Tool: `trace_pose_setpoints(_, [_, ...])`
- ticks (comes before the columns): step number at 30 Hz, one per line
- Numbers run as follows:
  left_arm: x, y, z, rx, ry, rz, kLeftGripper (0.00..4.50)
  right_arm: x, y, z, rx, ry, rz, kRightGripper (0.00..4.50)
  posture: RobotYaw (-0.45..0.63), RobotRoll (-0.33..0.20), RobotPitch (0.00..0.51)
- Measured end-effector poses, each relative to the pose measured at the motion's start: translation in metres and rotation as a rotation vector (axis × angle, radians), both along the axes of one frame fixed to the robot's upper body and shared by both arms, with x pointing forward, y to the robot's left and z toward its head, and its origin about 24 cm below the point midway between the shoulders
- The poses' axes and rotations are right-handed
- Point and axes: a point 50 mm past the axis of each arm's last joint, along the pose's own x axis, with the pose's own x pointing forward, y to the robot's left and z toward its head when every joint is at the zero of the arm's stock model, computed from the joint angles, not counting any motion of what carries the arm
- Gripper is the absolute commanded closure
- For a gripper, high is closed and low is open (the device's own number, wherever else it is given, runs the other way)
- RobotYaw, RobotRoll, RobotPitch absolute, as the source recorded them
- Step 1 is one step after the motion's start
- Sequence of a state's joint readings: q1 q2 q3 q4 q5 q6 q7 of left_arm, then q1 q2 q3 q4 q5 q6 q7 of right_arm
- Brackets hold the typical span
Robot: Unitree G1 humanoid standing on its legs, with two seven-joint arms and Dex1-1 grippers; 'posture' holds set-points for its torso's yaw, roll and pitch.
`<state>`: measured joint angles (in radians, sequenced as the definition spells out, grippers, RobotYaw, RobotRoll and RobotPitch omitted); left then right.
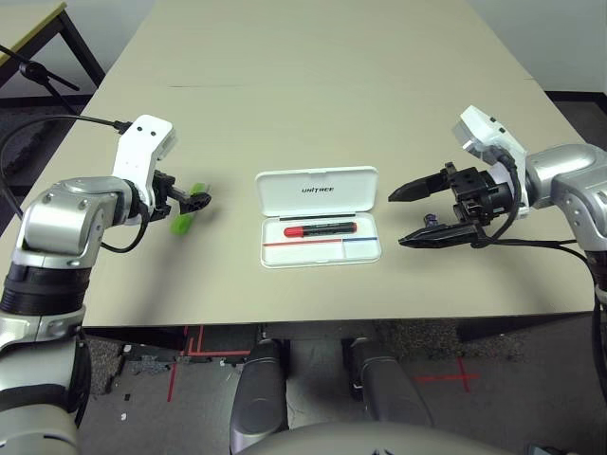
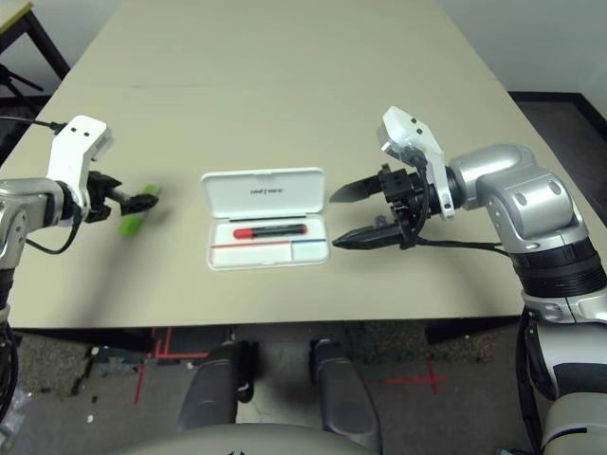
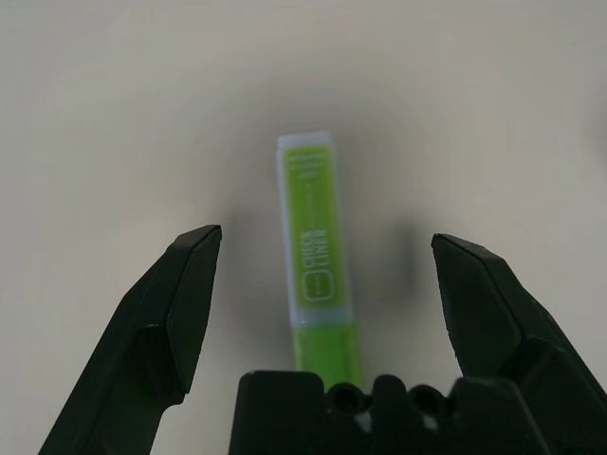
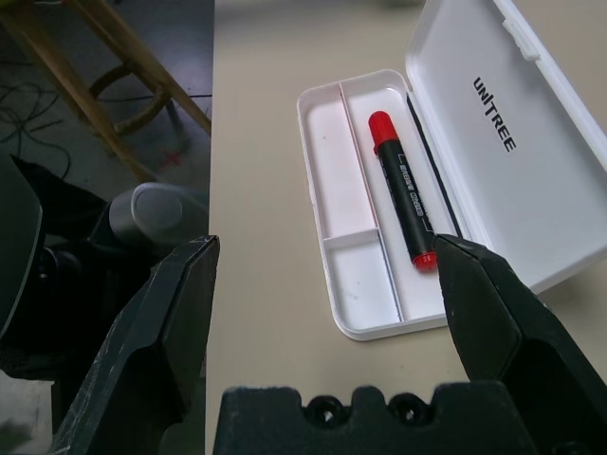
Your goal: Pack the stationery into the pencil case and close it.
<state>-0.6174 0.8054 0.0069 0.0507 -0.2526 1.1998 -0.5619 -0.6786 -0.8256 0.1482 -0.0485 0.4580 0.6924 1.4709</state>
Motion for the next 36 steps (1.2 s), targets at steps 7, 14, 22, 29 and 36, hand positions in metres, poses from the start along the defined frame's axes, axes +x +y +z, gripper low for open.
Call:
trace_pose_setpoints(7, [0.007,0.003,-0.023,-0.049,0.077,0.076,0.00,0.000,0.001,0.000,-0.001,-0.007,-0.007,0.03,-0.01,0.000,0.165])
trace_pose_setpoints(14, [0.012,0.003,-0.029,-0.066,0.077,0.083,0.38,0.000,0.001,0.000,-0.004,-0.012,-0.011,0.00,-0.02,0.000,0.167])
trace_pose_setpoints(22, [0.015,0.002,-0.030,-0.058,0.061,0.052,3.23,-0.002,0.000,-0.002,-0.021,-0.014,-0.022,0.00,-0.02,0.000,0.170])
trace_pose_setpoints(29, [0.005,0.017,-0.019,0.089,0.027,-0.058,3.43,-0.001,0.001,-0.005,-0.035,-0.025,-0.025,0.00,-0.02,0.000,0.167])
trace_pose_setpoints(36, [-0.020,0.024,-0.014,0.203,-0.023,-0.444,3.43,0.000,0.002,-0.007,-0.042,-0.034,-0.017,0.00,0.00,0.000,0.165])
